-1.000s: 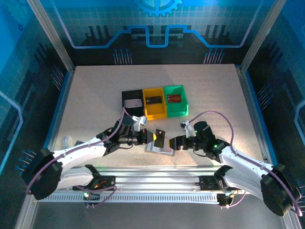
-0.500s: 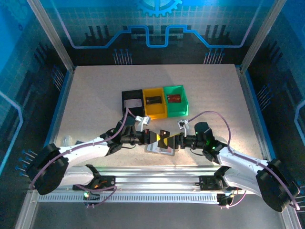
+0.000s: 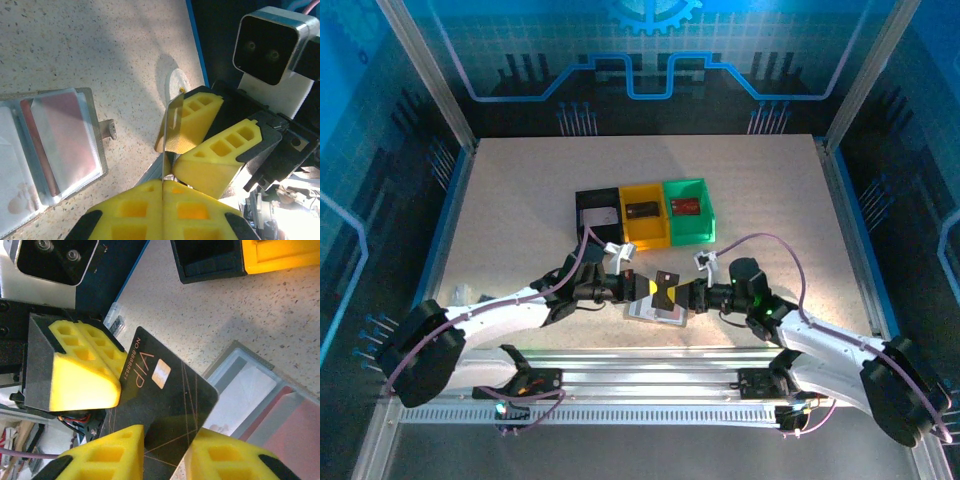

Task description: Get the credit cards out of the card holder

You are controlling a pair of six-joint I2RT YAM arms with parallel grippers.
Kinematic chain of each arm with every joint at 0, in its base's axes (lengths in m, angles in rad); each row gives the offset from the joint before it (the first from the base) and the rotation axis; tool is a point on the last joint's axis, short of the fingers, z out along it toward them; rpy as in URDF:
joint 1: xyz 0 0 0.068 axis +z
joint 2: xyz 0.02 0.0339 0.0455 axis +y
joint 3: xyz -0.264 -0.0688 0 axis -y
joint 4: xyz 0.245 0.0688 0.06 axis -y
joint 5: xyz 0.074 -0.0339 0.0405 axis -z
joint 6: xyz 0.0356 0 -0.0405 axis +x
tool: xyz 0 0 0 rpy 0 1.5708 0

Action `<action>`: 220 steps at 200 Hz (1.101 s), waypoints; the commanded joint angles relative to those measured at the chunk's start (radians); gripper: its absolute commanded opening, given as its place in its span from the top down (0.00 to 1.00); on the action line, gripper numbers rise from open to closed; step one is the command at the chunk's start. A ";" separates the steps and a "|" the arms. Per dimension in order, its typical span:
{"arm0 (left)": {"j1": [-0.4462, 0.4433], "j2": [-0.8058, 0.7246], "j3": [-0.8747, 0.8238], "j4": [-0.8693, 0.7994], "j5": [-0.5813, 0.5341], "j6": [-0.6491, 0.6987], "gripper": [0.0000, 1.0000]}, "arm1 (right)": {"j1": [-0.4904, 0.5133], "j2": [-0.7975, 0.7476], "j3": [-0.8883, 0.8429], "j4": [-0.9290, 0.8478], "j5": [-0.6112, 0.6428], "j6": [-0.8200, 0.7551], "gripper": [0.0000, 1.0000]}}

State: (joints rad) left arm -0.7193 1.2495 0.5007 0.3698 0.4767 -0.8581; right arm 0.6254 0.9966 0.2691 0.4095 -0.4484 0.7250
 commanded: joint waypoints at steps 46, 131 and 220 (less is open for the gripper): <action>-0.005 0.026 0.016 -0.015 -0.009 0.016 1.00 | 0.019 -0.046 0.007 0.030 -0.053 -0.019 0.91; 0.059 -0.096 0.076 -0.291 0.031 0.103 0.50 | -0.012 -0.079 0.052 -0.133 -0.123 -0.085 1.00; 0.072 -0.106 0.386 -0.932 0.031 0.403 0.42 | -0.056 0.087 0.130 -0.147 -0.439 -0.100 1.00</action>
State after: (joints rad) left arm -0.6563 1.1007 0.8066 -0.3164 0.4946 -0.5858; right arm 0.5747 1.0580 0.3668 0.2462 -0.7723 0.6384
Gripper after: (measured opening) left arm 0.579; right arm 0.039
